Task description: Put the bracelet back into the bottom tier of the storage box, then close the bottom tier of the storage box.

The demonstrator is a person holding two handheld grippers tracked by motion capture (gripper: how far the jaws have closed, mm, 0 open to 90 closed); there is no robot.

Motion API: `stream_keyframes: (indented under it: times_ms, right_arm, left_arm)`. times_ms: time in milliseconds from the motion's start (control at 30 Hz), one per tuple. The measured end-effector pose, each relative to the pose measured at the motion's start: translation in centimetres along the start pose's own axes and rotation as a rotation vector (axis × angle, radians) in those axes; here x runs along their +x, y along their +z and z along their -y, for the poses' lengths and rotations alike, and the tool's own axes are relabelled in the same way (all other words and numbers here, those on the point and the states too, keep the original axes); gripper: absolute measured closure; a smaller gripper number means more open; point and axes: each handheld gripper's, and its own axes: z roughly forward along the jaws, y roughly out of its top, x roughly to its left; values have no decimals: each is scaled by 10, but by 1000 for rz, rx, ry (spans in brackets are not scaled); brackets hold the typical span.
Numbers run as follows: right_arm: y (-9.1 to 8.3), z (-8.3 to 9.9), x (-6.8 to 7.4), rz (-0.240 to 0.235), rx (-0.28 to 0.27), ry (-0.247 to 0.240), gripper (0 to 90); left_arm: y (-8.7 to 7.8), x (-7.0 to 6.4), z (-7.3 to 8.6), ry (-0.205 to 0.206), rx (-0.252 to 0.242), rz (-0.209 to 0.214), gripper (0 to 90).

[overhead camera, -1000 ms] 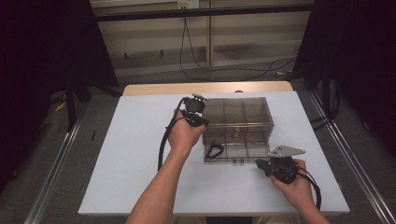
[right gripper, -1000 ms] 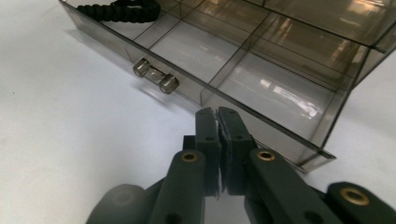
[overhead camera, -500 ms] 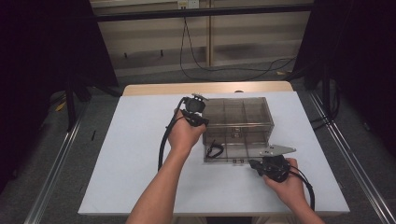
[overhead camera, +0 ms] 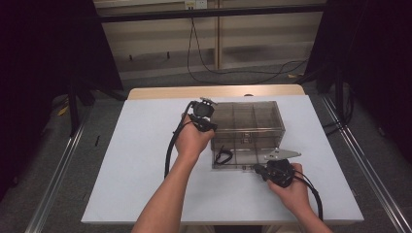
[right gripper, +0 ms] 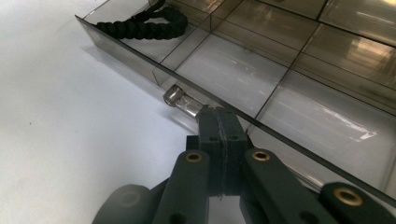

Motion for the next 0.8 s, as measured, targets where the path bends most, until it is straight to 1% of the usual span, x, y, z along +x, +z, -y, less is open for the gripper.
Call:
stream_keyframes:
  times_ms: [67,100,133,300,433,500,567,633,700,800]
  right_arm:
    - [1,0,1,5,11,3,900]
    - [3,0,1,3,10,-8,900]
    - [3,0,1,6,13,-7,900]
    - [4,-1,2,6,11,-6,900]
    - [5,-2,2,7,10,-6,900]
    - [6,-2,2,8,10,-9,900]
    - [7,-3,2,12,9,-15,900]
    - [8,-2,2,17,10,-6,900]
    - [8,-3,1,18,13,-11,900]
    - [9,-2,0,20,12,-17,900]
  left_arm:
    - [0,0,0,1,-2,2,900]
    - [0,-1,0,-1,-3,1,900]
    - [0,-1,0,4,-2,0,900]
    - [0,-1,0,-3,-3,-1,900]
    - [0,0,0,-1,2,-4,900]
    - [0,0,0,-8,-4,4,900]
    - [0,0,0,-2,1,-1,900]
    - [0,0,0,-1,3,-1,900]
    - [0,0,0,-11,0,7,900]
    - [0,1,0,-11,1,4,900]
